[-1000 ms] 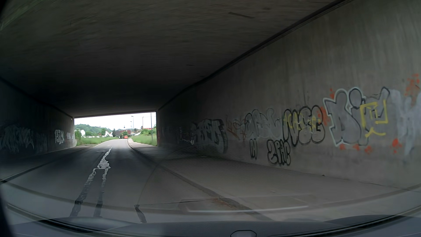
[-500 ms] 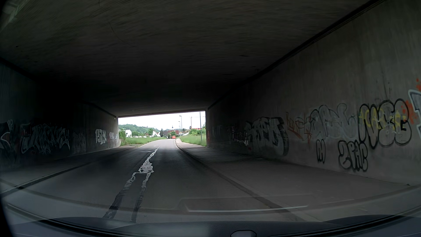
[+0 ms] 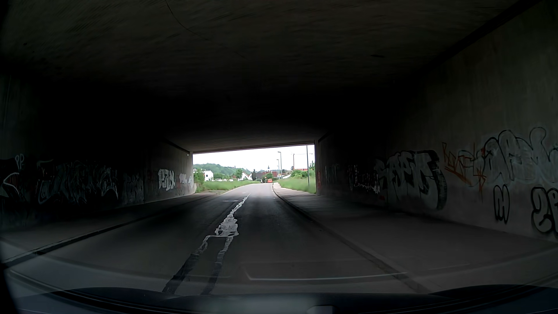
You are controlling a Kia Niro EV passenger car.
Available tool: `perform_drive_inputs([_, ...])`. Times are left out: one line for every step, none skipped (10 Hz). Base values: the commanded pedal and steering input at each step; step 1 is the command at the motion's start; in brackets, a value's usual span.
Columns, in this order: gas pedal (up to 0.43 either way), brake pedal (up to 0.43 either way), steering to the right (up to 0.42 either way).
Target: Follow the waypoints while adhering to traffic rules and regulations
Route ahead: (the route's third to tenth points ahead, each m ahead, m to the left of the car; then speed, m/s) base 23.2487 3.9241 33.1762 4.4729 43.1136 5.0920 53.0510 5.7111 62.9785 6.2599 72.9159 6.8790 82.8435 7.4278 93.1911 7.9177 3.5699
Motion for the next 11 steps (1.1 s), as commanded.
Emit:
perform_drive_inputs([0.15, 0.0, -0.146])
perform_drive_inputs([0.15, 0.0, -0.12])
perform_drive_inputs([0.15, 0.0, -0.098])
perform_drive_inputs([0.15, 0.0, -0.075])
perform_drive_inputs([0.15, 0.0, -0.058])
perform_drive_inputs([0.15, 0.0, -0.053])
perform_drive_inputs([0.15, 0.0, -0.054])
perform_drive_inputs([0.15, 0.0, -0.057])
perform_drive_inputs([0.15, 0.0, -0.058])
perform_drive_inputs([0.169, 0.0, -0.058])
perform_drive_inputs([0.22, 0.0, -0.056])
